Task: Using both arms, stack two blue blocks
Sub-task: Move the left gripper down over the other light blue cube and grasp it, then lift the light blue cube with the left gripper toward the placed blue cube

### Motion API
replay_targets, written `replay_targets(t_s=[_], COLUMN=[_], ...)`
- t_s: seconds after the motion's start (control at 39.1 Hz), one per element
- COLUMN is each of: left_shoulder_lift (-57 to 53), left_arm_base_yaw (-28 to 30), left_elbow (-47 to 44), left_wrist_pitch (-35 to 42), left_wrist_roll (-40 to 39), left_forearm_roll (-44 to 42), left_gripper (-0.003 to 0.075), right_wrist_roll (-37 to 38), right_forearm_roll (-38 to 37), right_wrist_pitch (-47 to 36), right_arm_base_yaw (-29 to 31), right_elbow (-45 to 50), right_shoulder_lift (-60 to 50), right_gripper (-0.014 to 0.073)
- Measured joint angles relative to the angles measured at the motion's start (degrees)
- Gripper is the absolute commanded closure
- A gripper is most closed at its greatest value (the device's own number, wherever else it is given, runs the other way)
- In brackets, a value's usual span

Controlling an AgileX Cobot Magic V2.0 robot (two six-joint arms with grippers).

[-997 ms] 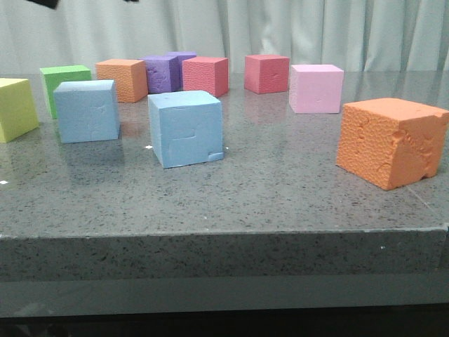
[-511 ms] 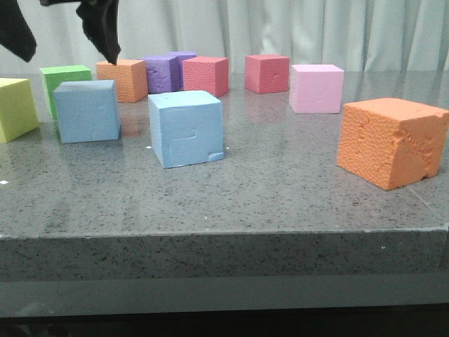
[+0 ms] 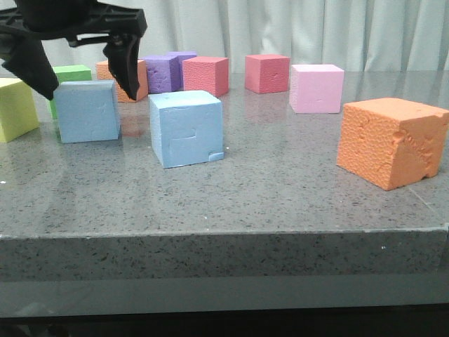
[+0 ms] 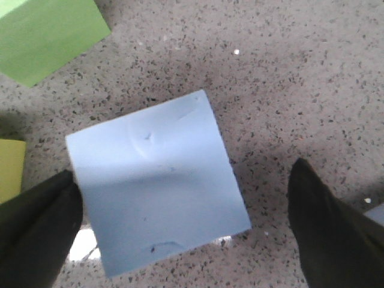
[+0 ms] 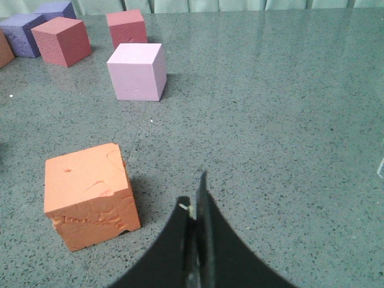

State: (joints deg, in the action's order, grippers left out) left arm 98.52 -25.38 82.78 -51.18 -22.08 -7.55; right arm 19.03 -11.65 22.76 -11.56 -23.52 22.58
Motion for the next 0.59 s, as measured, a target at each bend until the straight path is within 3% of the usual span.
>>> replay_targets(t_s=[0.15,0.43,0.59], left_shoulder_lift=[1.2,1.2,1.2], left_arm_base_yaw=[0.0,0.0,0.0], left_elbow=[0.0,0.0,0.3], left_wrist_pitch=[0.5,1.1,1.1], left_wrist_roll=[0.0,0.0,0.0], left_forearm_roll=[0.0,-0.3,-0.3], left_gripper=[0.0064,0.0348,0.0390], right_wrist_roll=[0.0,0.0,0.0], right_forearm_roll=[0.0,0.0,0.0], right_wrist_pitch=[0.0,0.0,0.0], right_arm_base_yaw=[0.0,0.0,0.0], right_elbow=[0.0,0.0,0.0], right_shoulder_lift=[0.0,0.0,0.0], right_gripper=[0.0661,0.0661,0.0661])
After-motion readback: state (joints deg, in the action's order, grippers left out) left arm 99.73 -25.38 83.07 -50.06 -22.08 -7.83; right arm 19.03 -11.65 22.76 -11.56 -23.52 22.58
